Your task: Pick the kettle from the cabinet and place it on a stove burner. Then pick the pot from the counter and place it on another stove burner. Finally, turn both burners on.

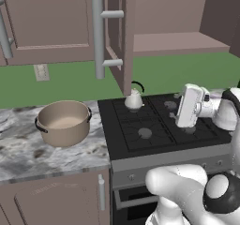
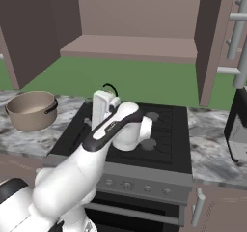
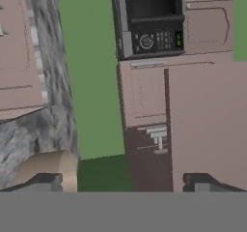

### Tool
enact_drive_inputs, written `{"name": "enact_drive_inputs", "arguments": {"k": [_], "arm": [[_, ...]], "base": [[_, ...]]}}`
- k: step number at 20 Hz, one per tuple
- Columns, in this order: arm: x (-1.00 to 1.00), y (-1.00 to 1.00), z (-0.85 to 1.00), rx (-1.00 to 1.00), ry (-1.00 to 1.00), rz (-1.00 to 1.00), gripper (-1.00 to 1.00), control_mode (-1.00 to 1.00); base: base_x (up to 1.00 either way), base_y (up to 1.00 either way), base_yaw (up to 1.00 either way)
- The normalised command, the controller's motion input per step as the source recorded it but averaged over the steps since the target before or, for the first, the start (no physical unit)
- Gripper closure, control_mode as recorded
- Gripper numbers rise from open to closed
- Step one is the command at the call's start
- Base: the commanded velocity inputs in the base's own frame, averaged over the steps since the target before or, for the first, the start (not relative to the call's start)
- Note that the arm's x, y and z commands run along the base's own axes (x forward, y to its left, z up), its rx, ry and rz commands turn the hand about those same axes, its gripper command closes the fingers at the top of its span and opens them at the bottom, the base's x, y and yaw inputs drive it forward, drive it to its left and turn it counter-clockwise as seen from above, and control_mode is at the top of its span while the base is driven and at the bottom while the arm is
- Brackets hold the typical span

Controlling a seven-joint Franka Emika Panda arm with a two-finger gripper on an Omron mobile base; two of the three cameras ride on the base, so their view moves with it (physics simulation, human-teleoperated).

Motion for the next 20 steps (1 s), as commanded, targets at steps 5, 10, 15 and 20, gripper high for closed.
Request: {"name": "enact_drive_inputs", "arguments": {"k": [5, 10, 15, 20], "arm": [[-0.47, 0.29, 0.11, -0.10, -0.12, 0.00, -1.00, -1.00], [-0.24, 0.22, 0.09, -0.09, -0.04, -0.03, -1.00, -1.00], [-0.17, 0.18, 0.11, -0.12, -0.04, -0.04, -1.00, -1.00], [-0.11, 0.23, 0.09, -0.12, -0.07, -0.10, -1.00, -1.00]], "base": [[0.00, 0.00, 0.00], [0.00, 0.00, 0.00], [0.00, 0.00, 0.00], [0.00, 0.00, 0.00]]}}
